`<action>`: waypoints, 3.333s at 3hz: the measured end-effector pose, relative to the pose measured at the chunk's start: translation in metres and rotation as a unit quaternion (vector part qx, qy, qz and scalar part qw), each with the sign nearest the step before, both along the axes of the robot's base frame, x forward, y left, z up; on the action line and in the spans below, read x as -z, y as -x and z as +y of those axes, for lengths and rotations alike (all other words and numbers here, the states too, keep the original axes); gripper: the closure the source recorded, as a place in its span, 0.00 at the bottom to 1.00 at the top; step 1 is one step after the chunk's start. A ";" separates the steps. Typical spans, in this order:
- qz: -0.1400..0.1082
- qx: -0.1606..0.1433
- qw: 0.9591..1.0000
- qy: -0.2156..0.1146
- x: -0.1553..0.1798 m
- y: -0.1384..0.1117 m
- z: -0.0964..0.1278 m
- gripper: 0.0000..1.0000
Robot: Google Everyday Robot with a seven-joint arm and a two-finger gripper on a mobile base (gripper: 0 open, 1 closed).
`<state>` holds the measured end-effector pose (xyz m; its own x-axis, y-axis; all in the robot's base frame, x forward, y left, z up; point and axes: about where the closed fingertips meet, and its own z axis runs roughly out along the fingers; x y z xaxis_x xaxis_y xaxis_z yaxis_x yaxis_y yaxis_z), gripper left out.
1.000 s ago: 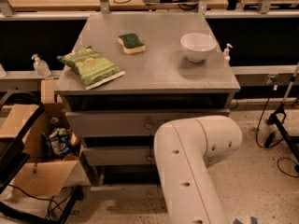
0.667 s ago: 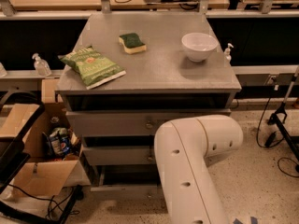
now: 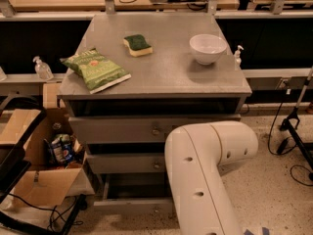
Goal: Open bottom drawer
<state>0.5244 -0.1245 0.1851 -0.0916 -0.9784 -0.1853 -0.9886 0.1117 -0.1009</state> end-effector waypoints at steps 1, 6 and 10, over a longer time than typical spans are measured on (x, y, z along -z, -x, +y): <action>0.000 0.000 1.000 0.000 0.000 0.001 0.000 1.00; 0.001 0.000 1.000 0.000 -0.001 0.001 0.000 0.33; 0.024 0.011 1.000 0.003 0.007 0.029 0.001 0.50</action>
Offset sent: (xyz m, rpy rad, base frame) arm -0.3516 0.0241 0.0308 0.2781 0.3837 -0.2461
